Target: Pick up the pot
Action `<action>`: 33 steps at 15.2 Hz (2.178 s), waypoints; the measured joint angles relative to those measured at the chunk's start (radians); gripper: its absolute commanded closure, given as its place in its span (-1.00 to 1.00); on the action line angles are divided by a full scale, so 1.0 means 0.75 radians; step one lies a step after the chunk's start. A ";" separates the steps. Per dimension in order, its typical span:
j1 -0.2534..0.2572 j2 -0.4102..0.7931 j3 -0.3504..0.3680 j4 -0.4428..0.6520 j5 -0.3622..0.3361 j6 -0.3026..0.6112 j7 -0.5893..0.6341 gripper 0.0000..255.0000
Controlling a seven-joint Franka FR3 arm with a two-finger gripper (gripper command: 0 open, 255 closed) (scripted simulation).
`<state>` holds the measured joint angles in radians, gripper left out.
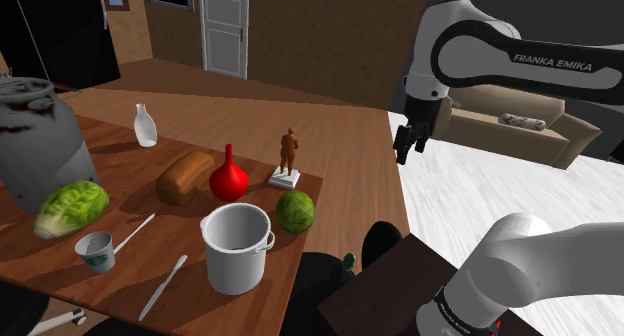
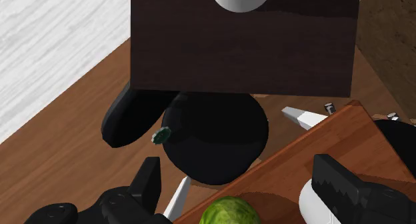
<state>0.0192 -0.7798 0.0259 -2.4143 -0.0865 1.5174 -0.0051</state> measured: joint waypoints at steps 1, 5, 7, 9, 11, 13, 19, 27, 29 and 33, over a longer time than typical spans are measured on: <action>0.000 0.000 0.000 0.000 0.000 0.000 0.000 -1.00; 0.015 0.093 0.035 -0.031 0.035 0.124 0.053 -1.00; 0.025 0.154 0.058 -0.054 0.056 0.211 0.087 -1.00; 0.032 0.219 0.075 -0.068 0.070 0.295 0.112 -1.00; 0.041 0.305 0.100 -0.067 0.087 0.384 0.147 -1.00; 0.045 0.385 0.116 -0.070 0.095 0.470 0.171 -1.00; 0.062 0.668 0.176 -0.012 0.108 0.709 0.262 -1.00; 0.091 1.068 0.240 0.172 0.065 0.941 0.406 -1.00; 0.097 1.162 0.243 0.225 0.046 0.985 0.431 -1.00; 0.129 1.372 0.248 0.366 -0.001 1.061 0.503 -1.00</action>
<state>0.1159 0.2495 0.2118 -2.1398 -0.0873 2.3133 0.3720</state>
